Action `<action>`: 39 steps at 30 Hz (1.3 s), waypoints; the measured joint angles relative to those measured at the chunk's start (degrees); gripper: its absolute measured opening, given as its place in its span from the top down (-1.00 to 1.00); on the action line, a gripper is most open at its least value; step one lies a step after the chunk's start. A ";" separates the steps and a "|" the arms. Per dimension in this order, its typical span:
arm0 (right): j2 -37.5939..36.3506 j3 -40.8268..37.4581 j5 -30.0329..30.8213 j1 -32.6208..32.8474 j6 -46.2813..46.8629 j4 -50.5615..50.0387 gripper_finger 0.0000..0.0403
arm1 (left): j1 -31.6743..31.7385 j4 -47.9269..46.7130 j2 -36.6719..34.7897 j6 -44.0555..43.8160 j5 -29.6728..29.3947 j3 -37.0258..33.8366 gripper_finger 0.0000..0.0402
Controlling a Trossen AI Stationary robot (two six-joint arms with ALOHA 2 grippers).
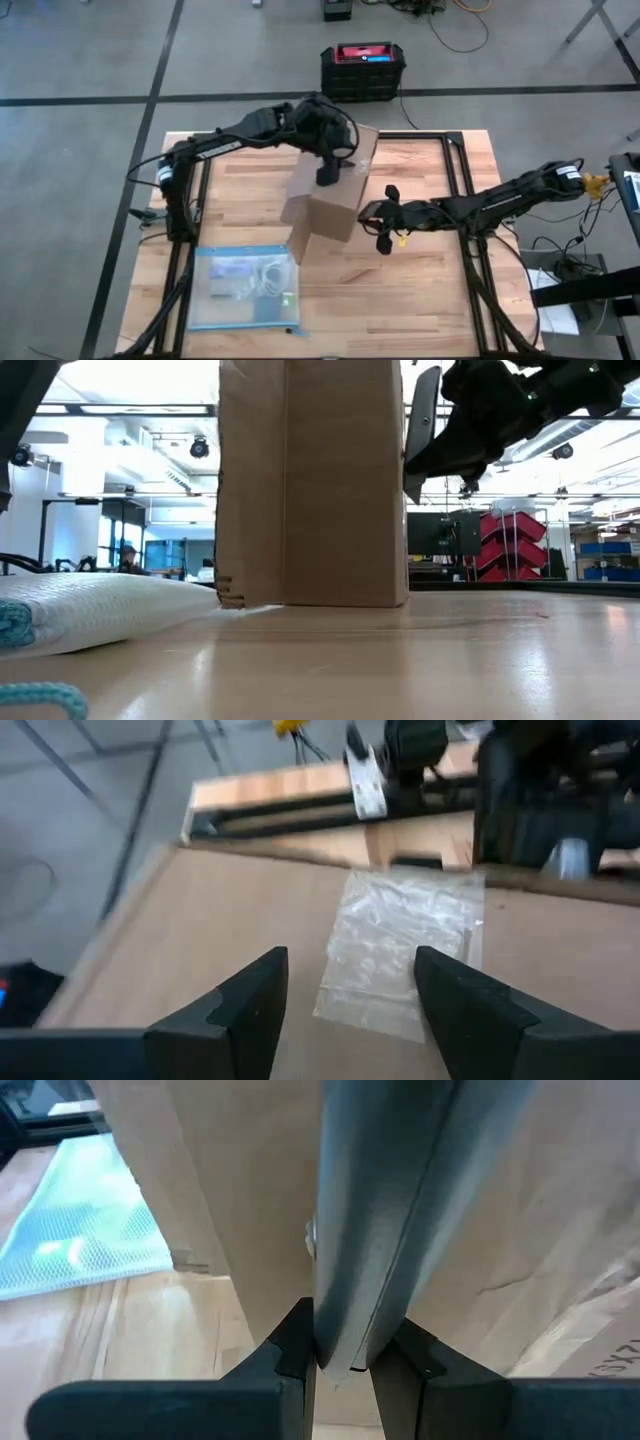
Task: Unpack boxes
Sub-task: Break down the cardboard box until it is fully flat
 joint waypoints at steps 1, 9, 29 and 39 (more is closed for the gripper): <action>-0.74 -0.58 0.74 0.30 -0.04 0.14 0.76 | 0.05 0.03 -0.15 -0.03 -0.08 -0.35 -0.06; -14.58 -5.06 12.55 2.90 -9.33 5.33 0.76 | -0.06 -2.45 -0.98 0.01 1.59 -1.32 -0.05; 3.76 -17.26 -12.86 -17.61 -23.39 77.52 0.76 | -0.46 -2.66 -1.01 0.17 2.11 -1.65 -0.01; 10.09 -13.19 -13.25 -17.86 -23.63 77.62 0.76 | -0.43 -3.26 -0.97 -0.67 1.88 -1.69 -0.03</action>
